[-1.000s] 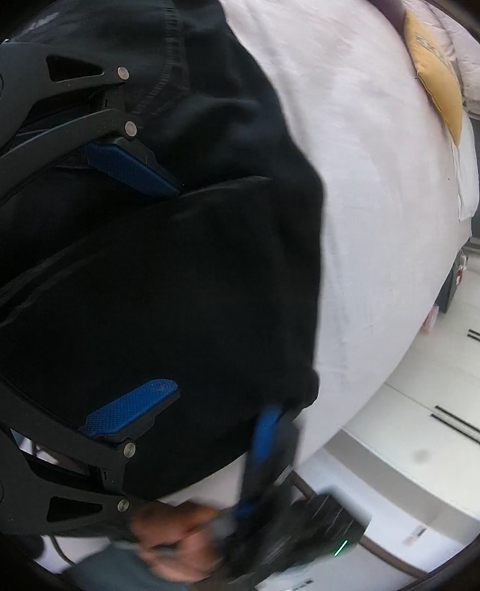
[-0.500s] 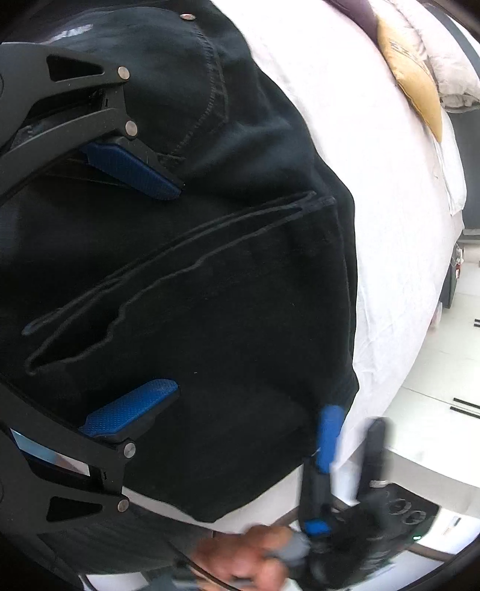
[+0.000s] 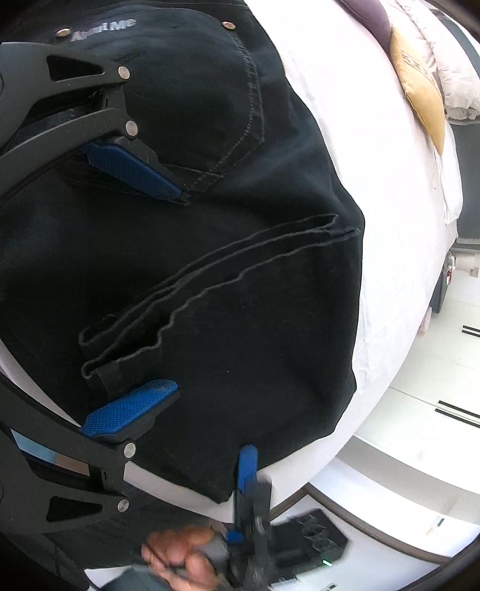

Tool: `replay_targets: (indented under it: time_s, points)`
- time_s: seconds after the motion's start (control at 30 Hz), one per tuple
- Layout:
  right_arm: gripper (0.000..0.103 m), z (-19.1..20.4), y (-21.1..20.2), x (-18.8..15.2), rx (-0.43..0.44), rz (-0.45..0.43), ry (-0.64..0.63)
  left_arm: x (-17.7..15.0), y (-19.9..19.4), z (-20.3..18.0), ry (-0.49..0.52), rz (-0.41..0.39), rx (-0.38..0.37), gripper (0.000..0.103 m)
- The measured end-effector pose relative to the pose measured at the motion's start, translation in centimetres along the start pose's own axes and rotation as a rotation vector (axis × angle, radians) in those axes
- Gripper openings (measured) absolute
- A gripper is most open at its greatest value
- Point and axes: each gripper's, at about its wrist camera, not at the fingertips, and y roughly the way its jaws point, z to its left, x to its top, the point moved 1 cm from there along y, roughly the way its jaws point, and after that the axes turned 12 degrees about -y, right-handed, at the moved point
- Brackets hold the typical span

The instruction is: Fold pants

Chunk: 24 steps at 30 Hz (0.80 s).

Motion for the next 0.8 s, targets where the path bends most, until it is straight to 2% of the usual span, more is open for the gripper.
replay_targets:
  time_s: [0.03,0.1,0.17,0.2,0.23,0.27,0.33,0.37,0.4,0.43,0.53,0.6,0.7,0.8]
  points:
    - [0.045,-1.3,-1.0,-0.2,-0.001,-0.029,0.071,-0.3,-0.1,0.2,0.001,-0.006,-0.002,0.099]
    - [0.046,-1.8,-2.4,0.0,-0.031,-0.053,0.149,-0.5,-0.7,0.7,-0.019,-0.015,-0.005,0.099]
    - [0.057,0.1,-4.0,0.8,-0.027,-0.095,0.094,-0.9,-3.5,0.6,-0.063,-0.075,-0.009,0.099]
    - [0.061,1.3,-4.4,1.2,0.019,-0.119,0.063,-1.3,-5.0,0.9,-0.085,-0.116,-0.023,0.099]
    - [0.073,2.6,-4.2,1.6,0.074,-0.131,0.035,-2.0,-6.4,1.3,-0.114,-0.156,-0.035,0.100]
    - [0.084,3.3,-3.6,1.8,0.101,-0.127,0.016,-2.9,-8.0,2.2,-0.168,-0.201,-0.045,0.099]
    - [0.088,3.8,-1.2,1.8,0.096,-0.058,-0.014,-4.8,-10.8,3.6,-0.273,-0.262,-0.067,0.100]
    - [0.088,3.5,0.7,1.7,0.065,-0.011,-0.010,-5.9,-12.2,4.8,-0.327,-0.294,-0.072,0.100]
    - [0.086,2.5,2.0,1.3,-0.012,0.040,0.000,-7.2,-14.1,6.7,-0.406,-0.341,-0.069,0.100]
    - [0.072,1.8,2.5,1.1,-0.080,0.046,0.009,-7.8,-15.4,7.6,-0.464,-0.370,-0.071,0.100]
    - [0.074,2.6,1.1,1.5,-0.054,-0.024,0.062,-10.5,-19.1,12.7,-0.666,-0.468,-0.072,0.100]
    - [0.074,3.5,0.5,1.7,-0.013,-0.051,0.077,-12.2,-20.4,16.2,-0.796,-0.510,-0.102,0.100]
    - [0.074,5.2,0.3,2.5,0.024,-0.088,0.066,-13.2,-20.4,19.9,-0.905,-0.515,-0.141,0.100]
    - [0.074,7.1,1.3,2.7,0.047,-0.072,0.054,-13.3,-19.2,21.6,-0.959,-0.500,-0.182,0.100]
